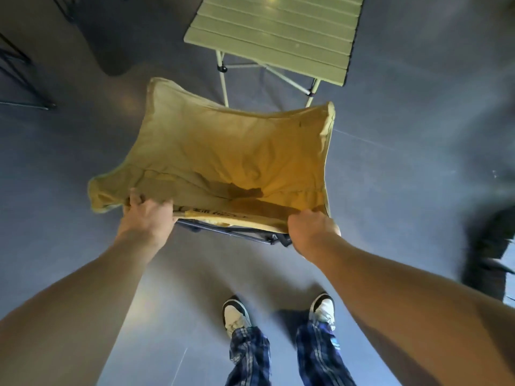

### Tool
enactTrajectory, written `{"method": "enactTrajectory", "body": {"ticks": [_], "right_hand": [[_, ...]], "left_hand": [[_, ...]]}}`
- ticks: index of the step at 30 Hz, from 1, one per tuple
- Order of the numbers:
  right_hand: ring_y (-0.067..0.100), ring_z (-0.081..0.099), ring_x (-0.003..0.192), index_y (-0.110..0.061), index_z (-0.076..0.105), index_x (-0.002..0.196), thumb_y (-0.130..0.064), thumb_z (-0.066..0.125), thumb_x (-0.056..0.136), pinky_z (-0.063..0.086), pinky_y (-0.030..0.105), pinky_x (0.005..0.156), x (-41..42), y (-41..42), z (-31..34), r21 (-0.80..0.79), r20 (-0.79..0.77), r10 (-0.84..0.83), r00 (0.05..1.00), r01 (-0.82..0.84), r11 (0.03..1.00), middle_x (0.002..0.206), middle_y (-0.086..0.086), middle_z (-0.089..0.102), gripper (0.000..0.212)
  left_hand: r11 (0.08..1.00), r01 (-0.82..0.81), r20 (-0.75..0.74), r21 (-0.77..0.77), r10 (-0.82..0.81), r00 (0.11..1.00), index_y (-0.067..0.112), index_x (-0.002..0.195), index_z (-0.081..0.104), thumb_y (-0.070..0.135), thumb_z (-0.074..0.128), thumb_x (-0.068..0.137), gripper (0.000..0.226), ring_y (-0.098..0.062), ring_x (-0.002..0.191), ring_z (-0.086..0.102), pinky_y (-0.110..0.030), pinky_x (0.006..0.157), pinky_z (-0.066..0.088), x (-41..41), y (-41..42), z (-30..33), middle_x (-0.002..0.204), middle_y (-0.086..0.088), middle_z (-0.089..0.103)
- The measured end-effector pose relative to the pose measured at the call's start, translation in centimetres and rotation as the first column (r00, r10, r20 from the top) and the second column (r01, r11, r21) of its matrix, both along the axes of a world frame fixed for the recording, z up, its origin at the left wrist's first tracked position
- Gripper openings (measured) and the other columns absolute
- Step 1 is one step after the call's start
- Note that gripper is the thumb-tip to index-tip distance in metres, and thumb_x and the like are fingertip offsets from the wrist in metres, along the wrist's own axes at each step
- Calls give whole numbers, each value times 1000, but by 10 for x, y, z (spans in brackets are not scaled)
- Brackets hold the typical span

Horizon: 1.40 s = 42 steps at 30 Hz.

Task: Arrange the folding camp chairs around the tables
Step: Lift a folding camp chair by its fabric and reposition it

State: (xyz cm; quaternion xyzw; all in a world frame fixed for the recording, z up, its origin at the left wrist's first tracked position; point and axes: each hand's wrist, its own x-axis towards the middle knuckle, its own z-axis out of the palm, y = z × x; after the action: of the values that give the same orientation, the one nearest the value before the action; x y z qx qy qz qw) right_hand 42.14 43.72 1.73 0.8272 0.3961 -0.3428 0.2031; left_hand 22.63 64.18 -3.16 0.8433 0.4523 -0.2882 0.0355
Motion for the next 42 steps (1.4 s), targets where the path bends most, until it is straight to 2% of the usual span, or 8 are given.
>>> {"method": "enactTrajectory", "body": {"ticks": [11,16,21,25,30,33,38,42], "right_hand": [[31,60,102,-7,60,121,-10,43,102,48,36,85,5,9,-2,174,-92,-195,976,209,962,113,12,62,26],[23,58,80,-12,64,116,-19,51,101,45,30,68,8,11,-17,165,-115,-109,987,127,978,88,2,57,21],[28,60,104,-23,63,118,-53,34,101,48,37,81,20,12,26,158,-149,208,967,-185,970,108,2,62,45],[28,57,101,-22,61,121,-54,21,101,46,38,82,78,2,84,232,-160,33,987,5,973,118,4,61,56],[35,60,106,-22,61,122,-56,19,100,44,38,78,191,-63,192,352,-22,-230,973,223,909,119,9,62,58],[36,58,109,-25,60,120,-48,26,102,40,37,77,275,-140,263,468,-9,-421,907,376,799,121,12,60,45],[35,57,107,-21,63,115,-50,25,100,37,34,76,374,-246,329,545,1,-662,750,555,629,118,11,60,50],[35,58,102,-19,64,111,-51,28,96,39,35,75,463,-331,354,597,18,-799,601,634,491,114,12,61,51]], "left_hand": [[990,110,-25,91,-108,994,13,111,63,40,47,97,34,-40,105,56,-40,87,44,21,23,14,105,-17,63],[996,86,-151,-8,-86,985,20,111,60,51,46,93,38,-33,105,59,-36,79,48,32,28,30,110,-8,61],[968,110,-262,-225,-169,950,17,87,63,28,63,72,18,-26,82,62,-35,80,54,90,8,65,88,-3,63],[909,223,-13,-351,-243,970,9,124,61,26,56,94,34,-29,111,59,-35,90,48,189,-43,122,123,-11,62],[824,490,173,-283,-459,871,12,114,66,31,48,97,31,-27,102,62,-33,86,50,329,-126,217,113,-10,66],[733,646,225,-211,-607,762,7,91,68,26,48,93,28,-33,90,63,-29,73,46,431,-197,293,94,-17,67],[650,754,428,-95,-658,620,22,114,68,36,53,93,30,-28,116,58,-31,94,47,559,-290,371,122,-5,66],[564,824,469,-55,-714,520,34,115,65,41,54,92,27,-29,111,59,-29,80,41,666,-369,404,120,-2,62]]}}
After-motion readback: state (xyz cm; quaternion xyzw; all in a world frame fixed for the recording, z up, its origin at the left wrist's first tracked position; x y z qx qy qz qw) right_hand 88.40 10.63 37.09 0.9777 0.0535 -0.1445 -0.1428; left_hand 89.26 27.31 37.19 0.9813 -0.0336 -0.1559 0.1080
